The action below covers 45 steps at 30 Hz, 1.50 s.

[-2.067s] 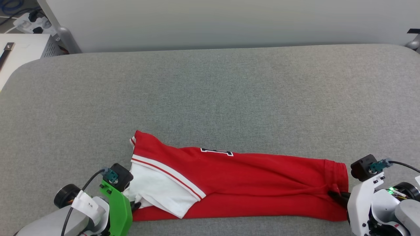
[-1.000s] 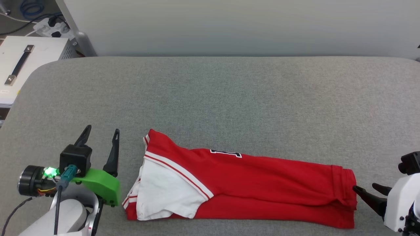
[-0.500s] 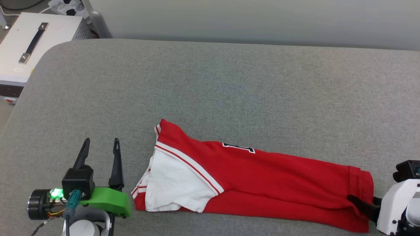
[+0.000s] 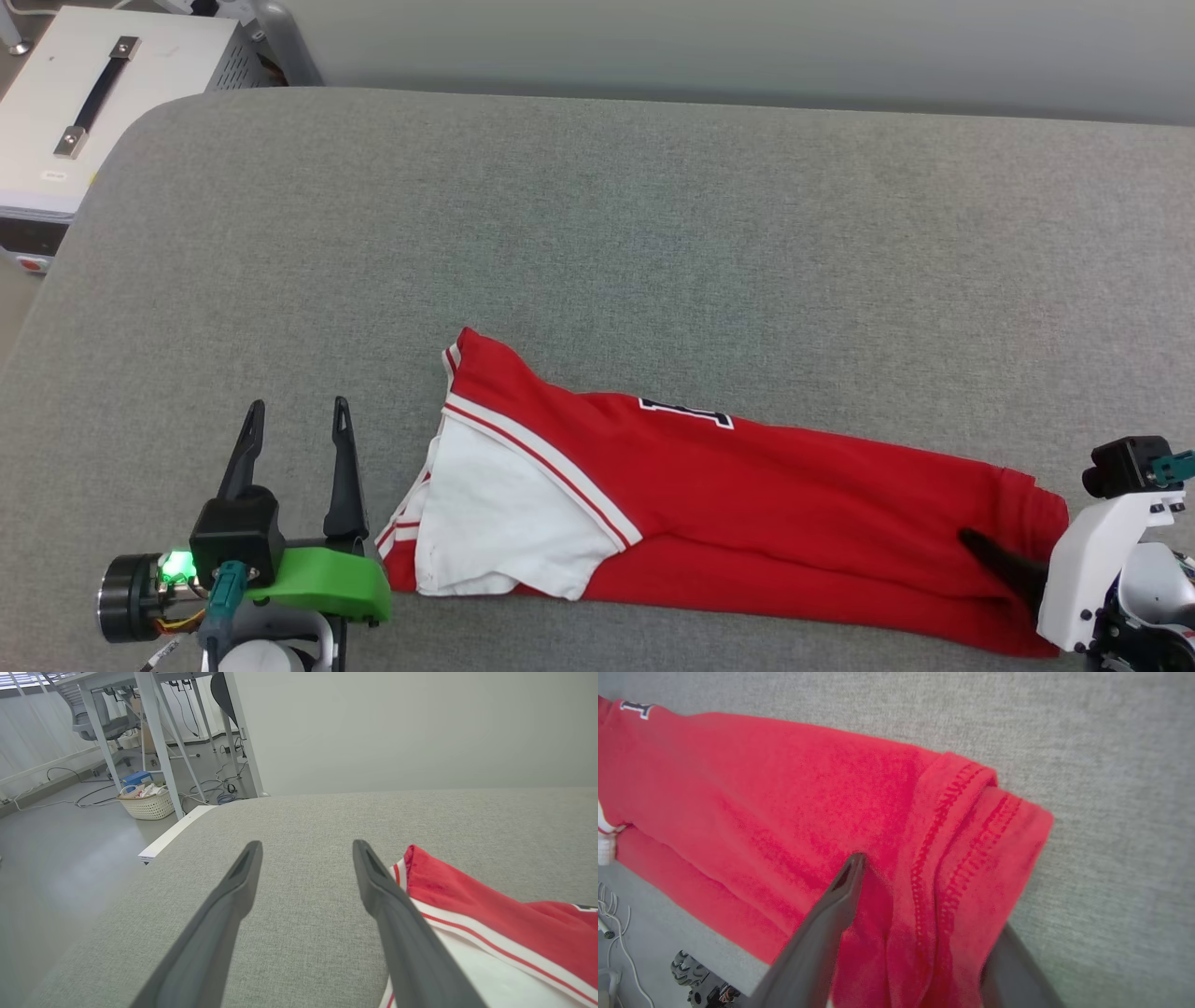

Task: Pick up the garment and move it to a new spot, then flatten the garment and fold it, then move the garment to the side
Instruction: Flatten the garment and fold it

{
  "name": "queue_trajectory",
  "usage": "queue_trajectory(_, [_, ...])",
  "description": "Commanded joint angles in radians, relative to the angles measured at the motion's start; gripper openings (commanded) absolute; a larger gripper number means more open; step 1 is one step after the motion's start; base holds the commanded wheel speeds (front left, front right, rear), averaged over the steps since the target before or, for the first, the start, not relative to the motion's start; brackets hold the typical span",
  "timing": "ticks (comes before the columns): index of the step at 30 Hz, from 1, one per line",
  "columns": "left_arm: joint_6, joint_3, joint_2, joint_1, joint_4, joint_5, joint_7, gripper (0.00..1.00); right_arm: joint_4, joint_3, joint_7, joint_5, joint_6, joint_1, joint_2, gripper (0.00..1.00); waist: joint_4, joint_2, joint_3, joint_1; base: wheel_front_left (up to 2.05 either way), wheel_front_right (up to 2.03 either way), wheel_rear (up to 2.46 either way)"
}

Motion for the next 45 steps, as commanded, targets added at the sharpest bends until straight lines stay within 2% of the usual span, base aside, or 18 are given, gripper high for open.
queue_trajectory(1, [-0.025, 0.036, -0.031, 0.028, -0.013, 0.043, -0.006, 1.00, 0.019, 0.025, -0.022, 0.005, 0.001, -0.006, 0.002, 0.00, -0.005, 0.0000, -0.005, 0.0000, 0.00, 0.00, 0.00])
queue_trajectory(9, [-0.073, 0.092, -0.082, 0.060, -0.025, 0.104, -0.006, 1.00, 0.054, -0.035, -0.069, 0.025, 0.001, -0.027, -0.072, 0.00, -0.013, 0.0000, -0.027, 0.0000, 0.00, 0.00, 0.00])
queue_trajectory(17, [-0.107, 0.123, -0.106, 0.092, -0.027, 0.143, -0.006, 1.00, 0.108, -0.111, -0.083, 0.007, 0.001, -0.031, -0.147, 0.00, -0.023, 0.0000, -0.049, 0.0000, 0.00, 0.00, 0.00])
queue_trajectory(21, [-0.125, 0.128, -0.112, 0.099, -0.022, 0.159, -0.006, 1.00, 0.134, -0.144, -0.081, 0.012, 0.001, -0.031, -0.160, 0.00, -0.026, 0.0000, -0.061, 0.0000, 0.00, 0.00, 0.00])
queue_trajectory(25, [-0.135, 0.132, -0.117, 0.105, -0.020, 0.171, -0.006, 1.00, 0.108, -0.154, -0.061, 0.020, 0.001, -0.018, -0.163, 0.00, -0.032, 0.0000, -0.073, 0.0000, 0.00, 0.00, 0.00])
queue_trajectory(35, [-0.152, 0.135, -0.122, 0.120, -0.010, 0.191, -0.006, 1.00, -0.115, -0.139, 0.009, 0.055, 0.001, 0.045, -0.129, 0.00, -0.042, 0.0000, -0.096, 0.0000, 0.00, 0.00, 0.00])
queue_trajectory(40, [-0.157, 0.129, -0.129, 0.112, -0.005, 0.197, -0.006, 1.00, -0.221, -0.103, 0.074, 0.068, 0.001, 0.035, -0.074, 0.00, -0.037, 0.0000, -0.091, 0.0000, 0.00, 0.00, 0.00])
queue_trajectory(45, [-0.165, 0.116, -0.135, 0.096, 0.005, 0.202, -0.006, 1.00, -0.273, -0.052, 0.138, 0.066, 0.001, -0.006, -0.013, 0.00, -0.022, 0.0000, -0.077, 0.0000, 0.00, 0.00, 0.00])
